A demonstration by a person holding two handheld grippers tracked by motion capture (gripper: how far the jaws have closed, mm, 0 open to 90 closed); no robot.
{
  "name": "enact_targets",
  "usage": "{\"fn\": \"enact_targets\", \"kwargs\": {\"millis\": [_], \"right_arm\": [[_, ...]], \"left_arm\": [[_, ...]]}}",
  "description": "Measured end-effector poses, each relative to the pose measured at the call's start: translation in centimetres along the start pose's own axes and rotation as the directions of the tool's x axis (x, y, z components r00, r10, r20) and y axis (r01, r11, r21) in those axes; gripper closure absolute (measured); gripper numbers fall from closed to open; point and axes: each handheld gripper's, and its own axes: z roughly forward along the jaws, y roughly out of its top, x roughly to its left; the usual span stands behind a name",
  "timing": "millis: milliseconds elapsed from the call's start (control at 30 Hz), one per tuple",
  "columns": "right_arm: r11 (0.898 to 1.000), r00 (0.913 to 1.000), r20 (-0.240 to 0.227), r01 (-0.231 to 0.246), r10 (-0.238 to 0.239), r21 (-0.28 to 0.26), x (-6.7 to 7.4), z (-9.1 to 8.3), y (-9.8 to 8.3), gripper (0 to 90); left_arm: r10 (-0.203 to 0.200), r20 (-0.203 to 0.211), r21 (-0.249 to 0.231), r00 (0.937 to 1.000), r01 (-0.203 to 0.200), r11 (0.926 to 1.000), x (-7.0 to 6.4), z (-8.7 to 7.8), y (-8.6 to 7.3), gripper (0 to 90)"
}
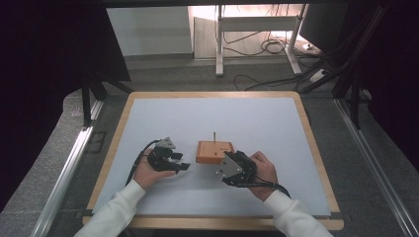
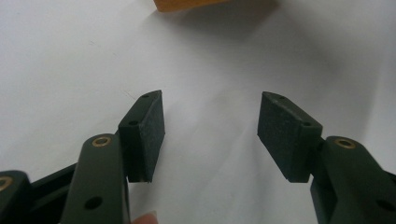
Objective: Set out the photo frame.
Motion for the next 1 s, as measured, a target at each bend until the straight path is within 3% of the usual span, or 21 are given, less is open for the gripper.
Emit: {"fn": "enact_targets", "kwargs": {"millis": [267, 500, 733, 867, 1000], "right_arm": [[1.0, 0.9995, -0.014, 0.029, -0.029, 0.001, -0.5, 0.3, 0.6, 64.3], [1.0, 0.9994, -0.032, 0.011, -0.011, -0.008, -1.1, -0.1, 0.9, 66.6], [1.0, 0.9933, -0.115, 0.001, -0.004, -0.031, -2.0, -1.8, 1.8, 69.5], [0.998, 0.9813, -0.192, -0.021, 0.011, -0.052, -2.3, -3.0, 2.3, 69.8], [0.998, 0.9735, -0.228, -0.034, 0.019, -0.06, -2.3, -3.5, 2.4, 69.8]], "left_arm": [[0.001, 0.0, 0.009, 1.0, -0.001, 1.0, 0.0, 0.1, 0.0, 41.0], [-0.001, -0.002, 0.006, 1.0, 0.001, 1.0, 0.1, 0.1, -0.1, 41.1], [-0.004, 0.002, 0.001, 1.0, 0.004, 1.0, 0.1, 0.1, 0.0, 41.3], [-0.002, 0.003, 0.001, 1.0, 0.002, 1.0, 0.1, 0.0, 0.0, 41.3], [-0.002, 0.004, 0.0, 1.0, 0.002, 1.0, 0.1, 0.0, 0.0, 41.4]]}}
